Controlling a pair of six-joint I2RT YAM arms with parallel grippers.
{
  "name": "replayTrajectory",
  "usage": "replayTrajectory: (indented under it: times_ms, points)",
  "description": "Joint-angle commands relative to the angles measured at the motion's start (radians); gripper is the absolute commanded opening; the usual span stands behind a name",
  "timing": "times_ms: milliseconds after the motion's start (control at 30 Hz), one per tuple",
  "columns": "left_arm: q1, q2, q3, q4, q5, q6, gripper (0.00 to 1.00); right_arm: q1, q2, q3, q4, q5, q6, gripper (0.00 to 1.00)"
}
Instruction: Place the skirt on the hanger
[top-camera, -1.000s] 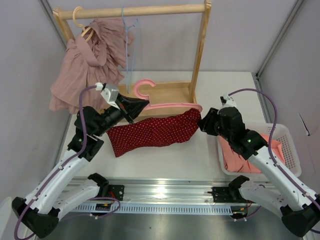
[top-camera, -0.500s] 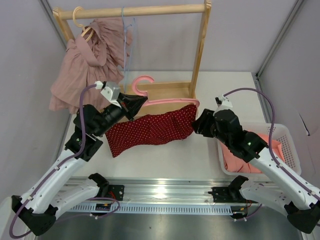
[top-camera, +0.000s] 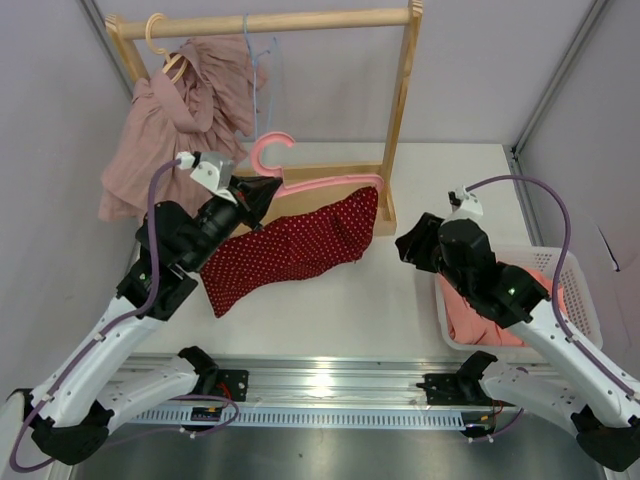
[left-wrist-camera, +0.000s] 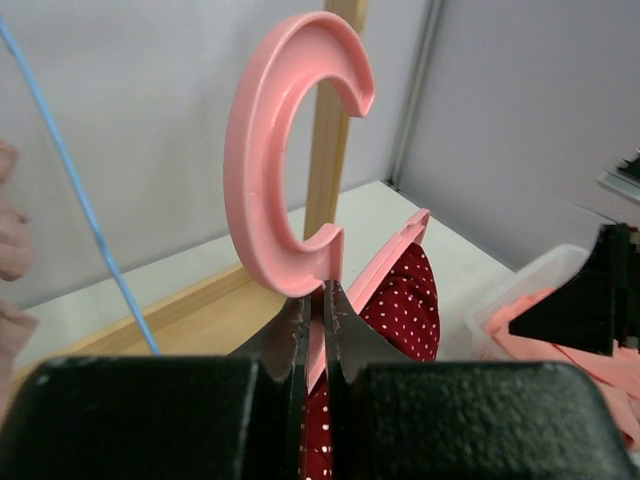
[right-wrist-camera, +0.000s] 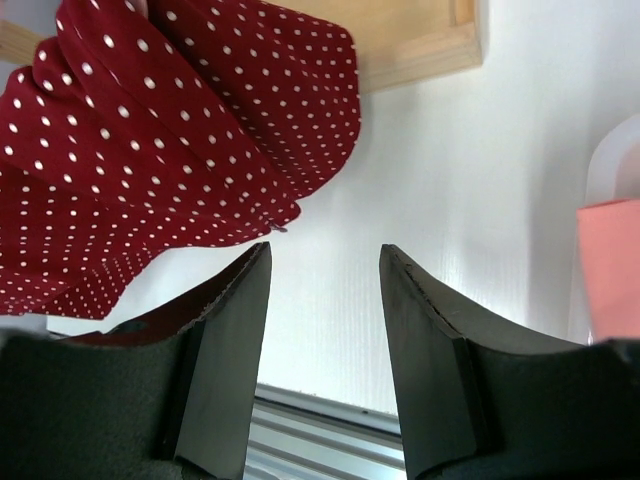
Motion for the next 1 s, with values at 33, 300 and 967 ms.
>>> replayTrajectory:
  times_ms: [33, 300, 967]
  points:
    - [-0.014, 0.005, 0.113, -0.015, -0.139, 0.035, 0.0, -0.003, -0.007, 0.079, -0.012, 0.04, -0.008, 0.53]
    - [-0.029, 0.102, 0.242, -0.04, -0.268, 0.003, 0.0, -0.008, 0.025, 0.15, -0.028, 0.021, -0.029, 0.53]
    - [-0.187, 0.423, 0.544, 0.066, -0.651, 0.055, 0.0, -0.043, 0.09, 0.273, -0.08, -0.024, -0.071, 0.52]
